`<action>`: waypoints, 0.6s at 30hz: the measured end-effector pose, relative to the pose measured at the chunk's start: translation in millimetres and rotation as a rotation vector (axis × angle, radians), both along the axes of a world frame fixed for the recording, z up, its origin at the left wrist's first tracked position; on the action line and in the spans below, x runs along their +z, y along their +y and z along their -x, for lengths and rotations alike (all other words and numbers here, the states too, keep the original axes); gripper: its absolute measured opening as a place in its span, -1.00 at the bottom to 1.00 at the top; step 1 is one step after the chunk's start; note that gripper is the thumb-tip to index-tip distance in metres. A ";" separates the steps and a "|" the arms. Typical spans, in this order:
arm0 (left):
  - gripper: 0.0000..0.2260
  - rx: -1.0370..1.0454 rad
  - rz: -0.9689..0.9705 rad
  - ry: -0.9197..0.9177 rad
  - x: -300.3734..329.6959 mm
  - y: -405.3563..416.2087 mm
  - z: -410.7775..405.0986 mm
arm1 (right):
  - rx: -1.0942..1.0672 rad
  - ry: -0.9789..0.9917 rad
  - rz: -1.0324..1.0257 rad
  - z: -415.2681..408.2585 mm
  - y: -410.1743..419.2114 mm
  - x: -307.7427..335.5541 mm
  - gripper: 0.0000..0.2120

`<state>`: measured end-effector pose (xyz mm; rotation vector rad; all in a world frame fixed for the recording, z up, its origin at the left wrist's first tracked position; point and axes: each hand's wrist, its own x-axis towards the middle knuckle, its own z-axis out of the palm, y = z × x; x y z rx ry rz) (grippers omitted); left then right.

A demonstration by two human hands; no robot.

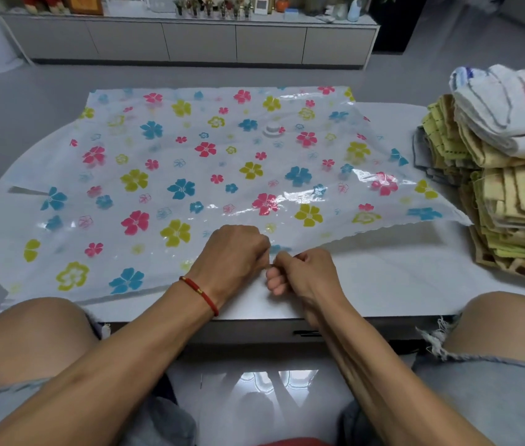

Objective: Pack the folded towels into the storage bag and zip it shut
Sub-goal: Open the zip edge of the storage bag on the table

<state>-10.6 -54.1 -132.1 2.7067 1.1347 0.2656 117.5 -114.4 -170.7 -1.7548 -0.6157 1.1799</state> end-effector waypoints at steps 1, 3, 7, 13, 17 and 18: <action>-0.87 0.023 -0.035 -0.026 0.6 2.7 0.3 | -0.004 -0.006 0.004 1.1 -0.5 0.8 -0.78; -0.84 0.101 -0.135 -0.123 1.5 11.1 3.7 | 0.018 -0.033 0.013 2.8 -2.7 3.1 -0.83; -0.94 0.083 -0.005 -0.198 -0.2 15.0 6.6 | 0.049 -0.102 0.001 4.6 -10.9 5.9 -0.81; -0.68 -0.089 0.202 0.153 -11.0 9.2 13.2 | 0.066 -0.290 -0.048 11.9 -21.5 13.3 -0.81; -0.59 -0.144 0.155 0.015 -14.6 9.8 21.6 | 0.240 -1.085 -0.400 20.7 -43.2 14.0 -0.87; -0.56 -0.143 0.176 -0.026 -14.5 10.1 22.7 | 0.285 -1.162 -0.477 20.1 -43.9 17.8 -0.96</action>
